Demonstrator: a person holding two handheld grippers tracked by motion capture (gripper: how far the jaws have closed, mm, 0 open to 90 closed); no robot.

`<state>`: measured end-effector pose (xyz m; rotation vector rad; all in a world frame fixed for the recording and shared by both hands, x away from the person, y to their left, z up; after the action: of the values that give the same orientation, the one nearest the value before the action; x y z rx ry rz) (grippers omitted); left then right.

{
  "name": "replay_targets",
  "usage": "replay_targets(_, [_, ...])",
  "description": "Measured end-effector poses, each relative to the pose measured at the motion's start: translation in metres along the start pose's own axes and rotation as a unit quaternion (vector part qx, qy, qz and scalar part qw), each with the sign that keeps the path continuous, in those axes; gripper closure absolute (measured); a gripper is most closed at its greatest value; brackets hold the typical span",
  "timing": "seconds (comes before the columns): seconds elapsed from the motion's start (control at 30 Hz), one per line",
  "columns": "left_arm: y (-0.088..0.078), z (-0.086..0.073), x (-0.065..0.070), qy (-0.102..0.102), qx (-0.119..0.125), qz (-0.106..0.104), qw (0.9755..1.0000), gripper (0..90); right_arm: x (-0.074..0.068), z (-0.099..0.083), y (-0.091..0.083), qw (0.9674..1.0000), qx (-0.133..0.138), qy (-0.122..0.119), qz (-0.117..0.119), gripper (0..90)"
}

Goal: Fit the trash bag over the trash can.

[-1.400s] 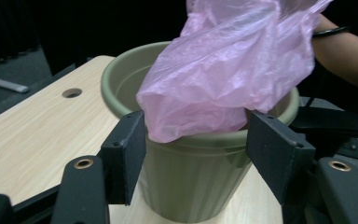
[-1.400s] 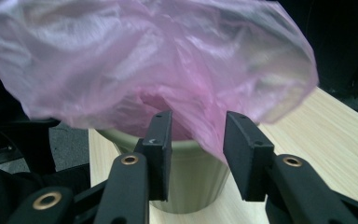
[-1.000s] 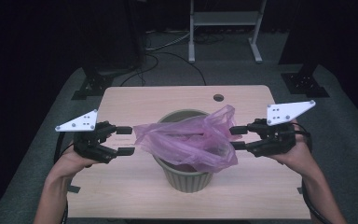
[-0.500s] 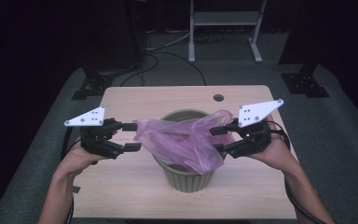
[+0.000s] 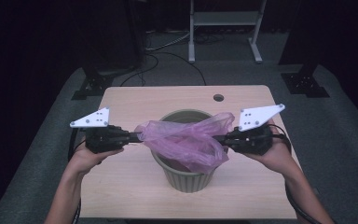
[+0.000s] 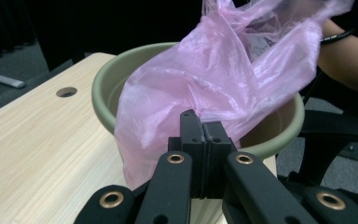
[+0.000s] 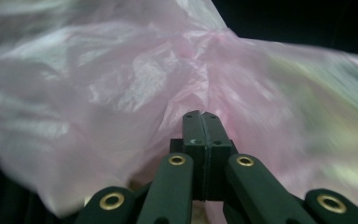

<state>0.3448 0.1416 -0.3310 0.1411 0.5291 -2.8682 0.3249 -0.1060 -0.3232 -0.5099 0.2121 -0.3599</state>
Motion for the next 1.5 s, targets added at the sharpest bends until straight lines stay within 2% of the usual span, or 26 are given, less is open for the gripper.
replay_targets(0.23, [-0.012,-0.009,0.006,-0.015,0.008,-0.009,0.9998,89.7,0.002,-0.018,-0.029,0.9998,0.009,0.013,-0.013,90.0])
replay_targets(0.4, [-0.013,-0.022,0.014,-0.024,0.005,-0.019,0.9995,89.8,-0.006,-0.04,-0.038,0.9998,0.0,0.015,-0.011,90.0])
replay_targets(0.53, [-0.01,-0.04,0.02,-0.037,-0.004,-0.027,0.9989,89.8,-0.009,-0.062,-0.033,0.9994,-0.02,0.026,-0.01,90.0])
replay_targets(0.7, [-0.005,-0.059,0.024,-0.054,-0.011,-0.036,0.9978,89.8,-0.004,-0.089,-0.019,0.9977,-0.05,0.046,-0.007,90.0])
replay_targets(0.9, [0.005,-0.078,0.022,-0.065,-0.029,-0.036,0.9968,89.8,0.012,-0.104,0.0,0.9954,-0.067,0.067,-0.012,90.0])
replay_targets(0.97, [0.007,-0.084,0.02,-0.07,-0.034,-0.033,0.9964,89.9,0.017,-0.111,0.007,0.9938,-0.083,0.071,-0.02,90.0])
replay_targets(1.03, [0.01,-0.091,0.017,-0.075,-0.041,-0.027,0.996,89.9,0.021,-0.115,0.012,0.993,-0.088,0.077,-0.018,90.0])
replay_targets(1.1, [0.013,-0.097,0.014,-0.078,-0.049,-0.022,0.9955,89.9,0.029,-0.122,0.016,0.9915,-0.094,0.086,-0.027,90.0])
replay_targets(1.2, [0.013,-0.098,0.014,-0.077,-0.045,-0.023,0.9958,89.7,0.035,-0.125,0.014,0.9912,-0.082,0.1,-0.025,90.0])
replay_targets(1.23, [0.012,-0.096,0.014,-0.074,-0.04,-0.023,0.9962,87.9,0.034,-0.125,0.012,0.9914,-0.078,0.103,-0.02,89.5])
replay_targets(1.27, [0.009,-0.093,0.014,-0.073,-0.036,-0.02,0.9965,80.2,0.033,-0.124,0.008,0.9918,-0.07,0.106,-0.014,80.7])
replay_targets(1.33, [0.006,-0.089,0.017,-0.065,-0.034,-0.022,0.997,72.2,0.033,-0.122,-0.001,0.9923,-0.059,0.107,-0.019,73.0])
replay_targets(1.4, [0.002,-0.085,0.019,-0.059,-0.037,-0.018,0.9974,63.6,0.032,-0.122,-0.01,0.9928,-0.053,0.105,-0.023,67.3])
replay_targets(1.5, [-0.005,-0.079,0.024,-0.043,-0.035,-0.017,0.9983,57.1,0.03,-0.123,-0.023,0.9933,-0.045,0.104,-0.024,62.2])
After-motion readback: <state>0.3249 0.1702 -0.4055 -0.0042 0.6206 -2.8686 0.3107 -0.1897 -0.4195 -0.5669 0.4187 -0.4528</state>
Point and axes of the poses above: each handheld gripper's, and its own axes: y roughly forward along the jaws, z roughly out of its top, x roughly to its right, the point moved 10 cm from there along y, roughly forward along the jaws, and after that the axes turned 12 degrees about y, right-handed, at the moved point
